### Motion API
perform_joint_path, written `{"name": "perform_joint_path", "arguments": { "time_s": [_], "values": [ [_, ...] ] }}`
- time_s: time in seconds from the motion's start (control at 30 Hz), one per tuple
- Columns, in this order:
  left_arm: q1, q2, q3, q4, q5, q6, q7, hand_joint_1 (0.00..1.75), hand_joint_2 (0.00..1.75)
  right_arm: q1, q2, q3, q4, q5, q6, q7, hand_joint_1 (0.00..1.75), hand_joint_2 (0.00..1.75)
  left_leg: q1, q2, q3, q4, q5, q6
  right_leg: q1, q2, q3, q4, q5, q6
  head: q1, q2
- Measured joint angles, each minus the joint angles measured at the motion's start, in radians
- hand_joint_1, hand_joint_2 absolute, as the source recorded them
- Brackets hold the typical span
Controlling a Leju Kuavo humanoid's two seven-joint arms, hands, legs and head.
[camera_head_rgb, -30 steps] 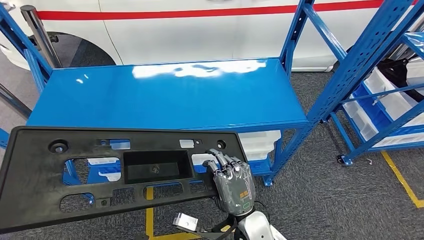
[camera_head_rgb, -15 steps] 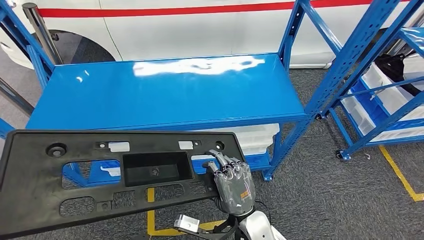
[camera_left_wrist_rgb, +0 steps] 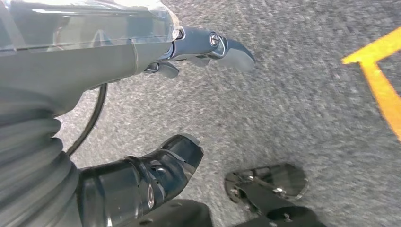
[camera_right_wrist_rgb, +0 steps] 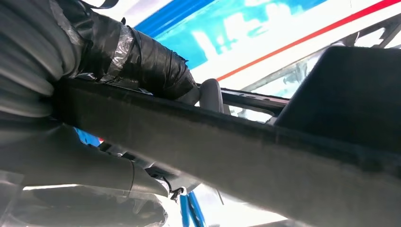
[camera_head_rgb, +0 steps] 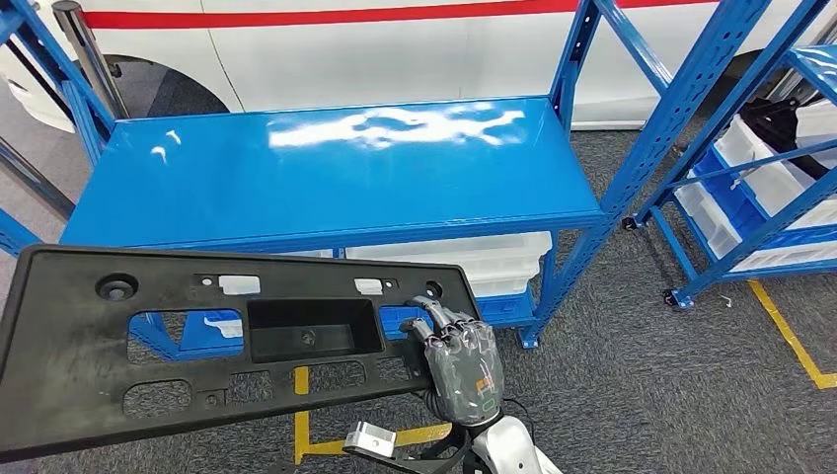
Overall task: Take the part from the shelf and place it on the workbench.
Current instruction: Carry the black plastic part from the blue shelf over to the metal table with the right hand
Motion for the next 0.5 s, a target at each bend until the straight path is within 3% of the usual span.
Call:
{"name": "perform_joint_path", "arguments": {
  "time_s": [0.07, 0.17, 0.23, 0.27, 0.33, 0.4, 0.43, 0.5],
  "values": [
    [0.000, 0.000, 0.001, 0.000, 0.000, 0.001, 0.000, 0.00, 1.75, 0.001, 0.000, -0.001, 0.000, -0.005, 0.000, -0.001, 1.75, 1.75, 0.003, 0.008, -0.001, -0.008, 0.011, 0.015, -0.003, 0.004, -0.011, 0.024, -0.019, 0.011, 0.000, 0.000],
    [-0.002, 0.000, 0.002, 0.000, 0.000, 0.002, 0.000, 0.00, 1.75, 0.004, 0.000, -0.004, 0.000, -0.012, 0.000, -0.003, 1.75, 1.75, 0.004, 0.022, -0.008, -0.012, 0.019, 0.027, -0.009, 0.005, -0.077, 0.180, -0.111, 0.027, 0.001, 0.000],
    [-0.001, 0.000, 0.004, 0.000, 0.000, 0.003, 0.000, 0.00, 1.75, 0.012, -0.001, -0.006, 0.000, -0.015, 0.000, -0.003, 1.75, 1.75, 0.003, 0.033, -0.011, -0.012, 0.021, 0.027, -0.012, 0.005, -0.107, 0.256, -0.134, 0.032, 0.001, 0.000],
    [0.000, 0.000, 0.005, 0.000, 0.000, 0.004, 0.000, 0.00, 1.75, 0.015, -0.001, -0.008, 0.000, -0.015, 0.000, -0.003, 1.75, 1.75, 0.003, 0.040, -0.012, -0.012, 0.021, 0.027, -0.013, 0.004, -0.096, 0.244, -0.119, 0.032, 0.001, 0.000],
    [0.000, 0.000, 0.006, 0.000, 0.000, 0.004, 0.000, 0.00, 1.75, 0.019, -0.002, -0.012, 0.000, -0.016, 0.000, -0.003, 1.75, 1.75, 0.003, 0.052, -0.009, -0.012, 0.021, 0.025, -0.011, -0.015, -0.027, 0.121, -0.060, 0.025, 0.001, 0.000],
    [-0.001, 0.000, 0.007, 0.000, 0.000, 0.005, 0.000, 0.00, 1.75, 0.019, -0.002, -0.015, 0.000, -0.016, 0.000, -0.004, 1.75, 1.75, 0.000, 0.064, -0.008, -0.012, 0.020, 0.016, 0.000, -0.045, 0.030, 0.009, -0.027, 0.010, 0.000, 0.000],
    [-0.001, 0.000, 0.008, 0.000, 0.000, 0.006, 0.000, 0.00, 1.75, 0.019, -0.002, -0.016, 0.000, -0.016, 0.000, -0.004, 1.75, 1.75, -0.002, 0.070, -0.007, -0.013, 0.020, 0.010, 0.006, -0.053, 0.038, -0.013, -0.026, 0.003, 0.000, 0.000],
    [-0.002, -0.001, 0.008, 0.000, 0.000, 0.007, 0.000, 0.00, 1.75, 0.021, -0.002, -0.018, 0.000, -0.016, 0.000, -0.004, 1.75, 1.75, -0.004, 0.085, -0.005, -0.018, 0.022, -0.003, 0.009, -0.037, 0.034, -0.019, -0.021, -0.010, 0.000, 0.000]
  ]
}}
